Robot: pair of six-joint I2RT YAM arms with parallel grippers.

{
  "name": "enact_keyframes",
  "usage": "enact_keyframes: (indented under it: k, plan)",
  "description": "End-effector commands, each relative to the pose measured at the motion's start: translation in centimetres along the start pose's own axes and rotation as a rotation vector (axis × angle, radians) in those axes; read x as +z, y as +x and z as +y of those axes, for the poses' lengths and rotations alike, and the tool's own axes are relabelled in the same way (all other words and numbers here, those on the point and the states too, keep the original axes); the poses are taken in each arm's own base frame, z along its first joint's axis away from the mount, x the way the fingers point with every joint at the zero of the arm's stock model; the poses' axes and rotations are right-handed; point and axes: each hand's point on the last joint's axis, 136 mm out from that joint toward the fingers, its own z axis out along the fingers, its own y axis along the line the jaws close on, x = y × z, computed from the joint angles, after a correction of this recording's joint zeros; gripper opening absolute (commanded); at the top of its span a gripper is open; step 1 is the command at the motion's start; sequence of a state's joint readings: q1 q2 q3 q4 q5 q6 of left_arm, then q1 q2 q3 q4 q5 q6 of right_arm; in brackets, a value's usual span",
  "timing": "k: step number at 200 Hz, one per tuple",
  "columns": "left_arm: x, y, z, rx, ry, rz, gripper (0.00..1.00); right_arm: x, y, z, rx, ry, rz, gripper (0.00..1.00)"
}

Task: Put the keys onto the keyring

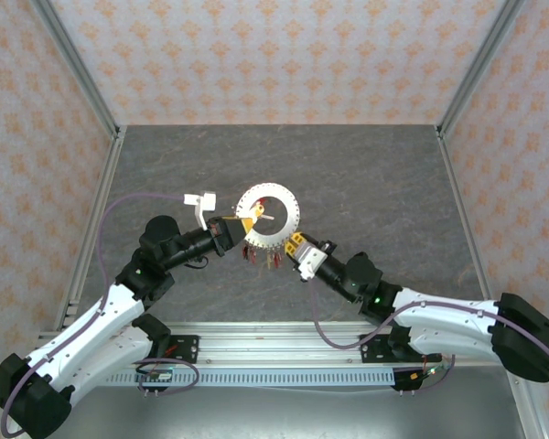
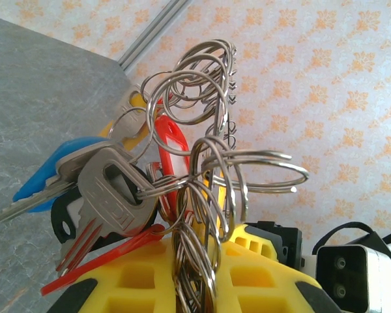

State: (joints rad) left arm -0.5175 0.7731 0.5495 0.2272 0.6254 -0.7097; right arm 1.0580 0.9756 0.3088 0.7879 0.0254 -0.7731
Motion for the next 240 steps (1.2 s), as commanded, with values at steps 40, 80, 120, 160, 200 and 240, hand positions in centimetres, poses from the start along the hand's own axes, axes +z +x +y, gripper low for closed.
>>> enact_keyframes:
  k: [40,80,120,160,200,240]
  plan:
    - [-1.1,-3.6,-1.5,-0.002,-0.011,-0.161,0.00,0.4,-2.4,-1.9,0.093,0.071,-0.058,0.00]
    - [-1.0,-2.9,2.6,-0.174,-0.160,-0.196,0.01,0.3,-2.1,-2.5,0.255,0.059,0.037,0.00]
    - [-0.5,-0.3,6.0,-0.334,-0.233,-0.165,0.09,0.4,-1.5,-2.7,0.382,0.045,0.131,0.00]
    - [-0.6,2.6,9.1,-0.427,-0.332,-0.110,0.24,1.1,-0.4,-3.2,0.491,0.027,0.200,0.00]
    - [0.5,4.9,10.7,-0.467,-0.364,-0.031,0.26,2.8,1.3,-1.0,0.501,-0.075,0.288,0.00]
    - [1.7,6.7,11.5,-0.468,-0.423,0.100,0.32,3.7,2.8,0.2,0.457,-0.138,0.369,0.00]
